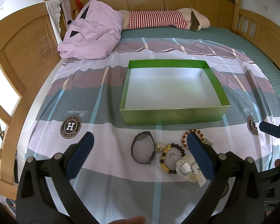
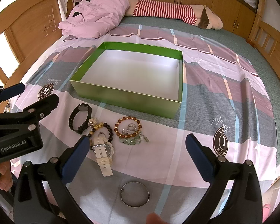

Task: Organize jewelry
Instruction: 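Reach the right gripper to the white watch strap and grasp it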

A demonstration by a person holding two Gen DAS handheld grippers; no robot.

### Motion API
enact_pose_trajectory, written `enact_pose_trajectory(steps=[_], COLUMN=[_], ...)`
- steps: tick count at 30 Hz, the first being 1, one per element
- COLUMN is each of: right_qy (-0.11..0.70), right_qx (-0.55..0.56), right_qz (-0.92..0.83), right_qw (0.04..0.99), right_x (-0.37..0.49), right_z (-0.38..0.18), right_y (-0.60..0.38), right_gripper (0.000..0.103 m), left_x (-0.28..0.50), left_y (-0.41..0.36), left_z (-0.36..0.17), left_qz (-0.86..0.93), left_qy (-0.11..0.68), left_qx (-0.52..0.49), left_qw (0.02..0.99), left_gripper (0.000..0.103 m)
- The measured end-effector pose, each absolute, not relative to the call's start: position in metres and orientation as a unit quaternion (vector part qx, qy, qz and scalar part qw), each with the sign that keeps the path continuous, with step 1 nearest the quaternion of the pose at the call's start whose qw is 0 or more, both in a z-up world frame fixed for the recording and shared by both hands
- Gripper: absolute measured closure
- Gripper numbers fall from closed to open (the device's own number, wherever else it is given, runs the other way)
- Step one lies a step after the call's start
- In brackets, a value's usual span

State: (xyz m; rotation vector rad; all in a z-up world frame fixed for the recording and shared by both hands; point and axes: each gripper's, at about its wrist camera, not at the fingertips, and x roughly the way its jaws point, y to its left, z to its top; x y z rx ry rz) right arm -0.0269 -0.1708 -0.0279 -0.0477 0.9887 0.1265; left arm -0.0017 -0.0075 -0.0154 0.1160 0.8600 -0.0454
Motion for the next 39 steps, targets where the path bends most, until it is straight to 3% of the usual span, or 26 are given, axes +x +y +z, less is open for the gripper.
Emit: enact_pose_trajectory(steps=[15, 17, 19, 26, 29, 30, 32, 37, 39], right_qy=[0.502, 0.541, 0.576, 0.562, 0.585, 0.593, 0.593, 0.585, 0.594], right_qx=[-0.051, -0.024, -0.03, -0.031, -0.06, -0.063, -0.071, -0.067, -0.034], right_qz=[0.037, 0.052, 0.06, 0.135, 0.127, 0.125, 0.114, 0.07, 0.045], right_qw=[0.862, 0.839, 0.815, 0.816, 0.798, 0.793, 0.794, 0.805, 0.803], right_x=[-0.017, -0.012, -0.012, -0.009, 0.001, 0.003, 0.006, 0.022, 0.031], right_z=[-0.043, -0.056, -0.064, -0.087, -0.111, -0.117, -0.123, -0.125, -0.125], right_y=[-0.178, -0.182, -0.181, -0.143, -0.137, -0.136, -0.135, -0.157, -0.177], right_gripper=[0.001, 0.012, 0.029, 0.04, 0.064, 0.081, 0.081, 0.085, 0.079], left_x=[0.021, 0.03, 0.036, 0.049, 0.056, 0.061, 0.065, 0.068, 0.069], left_y=[0.034, 0.044, 0.051, 0.038, 0.036, 0.037, 0.039, 0.042, 0.041], left_z=[-0.022, -0.027, -0.034, -0.067, -0.09, -0.099, -0.107, -0.112, -0.116], left_qz=[0.014, 0.026, 0.021, -0.005, -0.011, -0.006, -0.005, -0.003, -0.005], left_qy=[0.427, 0.441, 0.452, 0.494, 0.521, 0.535, 0.554, 0.559, 0.562], left_qx=[0.021, 0.014, 0.003, 0.016, 0.02, 0.019, 0.01, 0.008, 0.008], left_qw=[0.904, 0.897, 0.892, 0.869, 0.853, 0.845, 0.832, 0.829, 0.827], left_gripper=[0.002, 0.002, 0.002, 0.003, 0.008, 0.01, 0.019, 0.022, 0.026])
